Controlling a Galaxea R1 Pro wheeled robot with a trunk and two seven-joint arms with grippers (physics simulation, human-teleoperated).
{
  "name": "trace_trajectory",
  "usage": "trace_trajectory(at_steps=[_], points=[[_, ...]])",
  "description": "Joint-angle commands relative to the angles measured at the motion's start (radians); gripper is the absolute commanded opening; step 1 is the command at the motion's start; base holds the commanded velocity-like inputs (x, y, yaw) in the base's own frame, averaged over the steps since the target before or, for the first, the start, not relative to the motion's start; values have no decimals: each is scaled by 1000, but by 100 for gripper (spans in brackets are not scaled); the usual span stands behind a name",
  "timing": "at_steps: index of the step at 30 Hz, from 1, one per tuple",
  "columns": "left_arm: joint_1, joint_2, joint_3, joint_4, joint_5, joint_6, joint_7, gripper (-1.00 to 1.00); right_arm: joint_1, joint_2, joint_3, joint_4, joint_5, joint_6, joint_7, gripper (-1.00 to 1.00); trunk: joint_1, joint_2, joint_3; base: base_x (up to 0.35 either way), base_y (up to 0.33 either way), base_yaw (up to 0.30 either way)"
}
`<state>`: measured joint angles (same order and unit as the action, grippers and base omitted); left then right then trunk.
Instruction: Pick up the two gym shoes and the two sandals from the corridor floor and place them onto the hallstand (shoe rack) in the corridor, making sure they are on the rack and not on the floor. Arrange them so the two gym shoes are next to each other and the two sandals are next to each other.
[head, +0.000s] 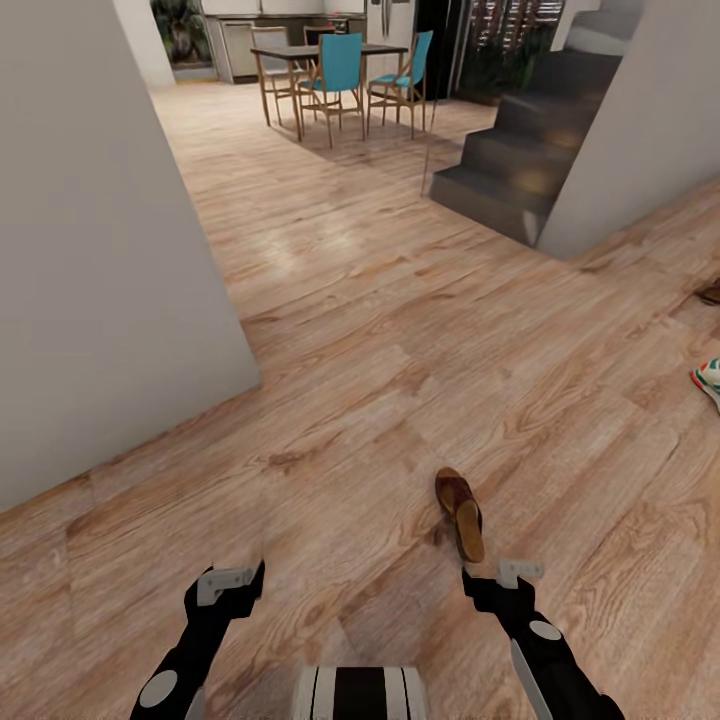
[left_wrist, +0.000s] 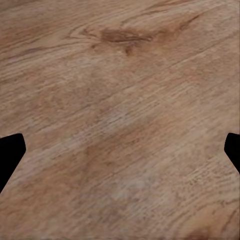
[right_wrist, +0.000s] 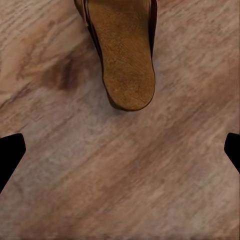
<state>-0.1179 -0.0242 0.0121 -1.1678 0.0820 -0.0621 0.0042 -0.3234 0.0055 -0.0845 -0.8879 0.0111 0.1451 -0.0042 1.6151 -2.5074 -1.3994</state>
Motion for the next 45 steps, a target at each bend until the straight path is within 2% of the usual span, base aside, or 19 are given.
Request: trace_trajectory(at_steps=[1, 5, 15, 17, 20, 25, 45], points=[[0, 0, 0, 0, 9, -2, 0, 100, 0, 1, -1, -2, 1, 6, 0, 100, 0, -1, -6, 0, 0, 0], [0, 0, 0, 0, 9, -2, 0, 100, 0, 1, -1, -2, 1, 5, -1, 100, 2, -1, -28, 0, 0, 0], [0, 0, 0, -1, 5, -4, 1, 100, 0, 1, -1, -2, 1, 5, -1, 100, 2, -1, -38, 10, -5, 0], [0, 0, 0, -1, -8, -3, 1, 100, 0, 1, -1, -2, 1, 5, -1, 100, 2, -1, -38, 142, -74, 0], [0, -2, 1, -1, -56, -3, 1, 100, 0, 1, -1, -2, 2, 6, -1, 100, 2, -1, -38, 237, -129, 0], [0, -3, 0, -1, -87, -4, 1, 100, 0, 1, -1, -2, 3, 6, -2, 100, 2, -1, -38, 206, -98, 0], [0, -2, 2, -3, -90, -2, -2, 100, 0, 1, -1, -2, 3, 5, -2, 100, 2, -1, -40, 65, 23, 0]])
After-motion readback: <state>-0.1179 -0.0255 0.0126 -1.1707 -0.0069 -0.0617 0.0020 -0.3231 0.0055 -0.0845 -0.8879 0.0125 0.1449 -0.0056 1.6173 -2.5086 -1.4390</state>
